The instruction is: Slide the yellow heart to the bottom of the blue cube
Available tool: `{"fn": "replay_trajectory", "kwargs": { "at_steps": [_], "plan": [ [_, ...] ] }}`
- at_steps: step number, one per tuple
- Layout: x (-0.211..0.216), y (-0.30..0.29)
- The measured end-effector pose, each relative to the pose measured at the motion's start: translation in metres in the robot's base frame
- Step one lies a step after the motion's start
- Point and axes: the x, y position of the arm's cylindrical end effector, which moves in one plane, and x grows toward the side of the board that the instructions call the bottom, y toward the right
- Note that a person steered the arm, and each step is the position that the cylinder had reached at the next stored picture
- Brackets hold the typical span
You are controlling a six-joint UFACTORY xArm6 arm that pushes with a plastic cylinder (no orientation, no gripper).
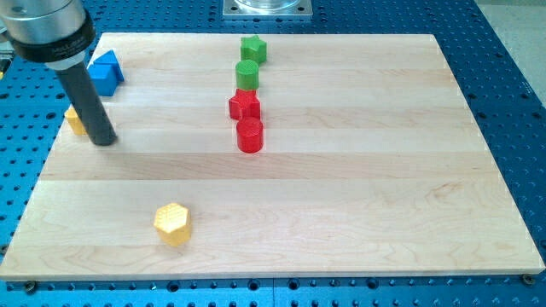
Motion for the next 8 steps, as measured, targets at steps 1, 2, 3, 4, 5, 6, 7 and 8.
{"fn": "replay_trajectory", "kwargs": {
  "at_steps": [1,2,3,4,5,6,7,8],
  "plan": [
    [0.001,-0.033],
    [-0.018,-0.05],
    [-0.02,-0.039],
    [-0.001,-0.04],
    [-0.02,-0.017],
    [-0.036,-0.033],
    [-0.017,0.04],
    [-0.069,0.112]
  ]
}}
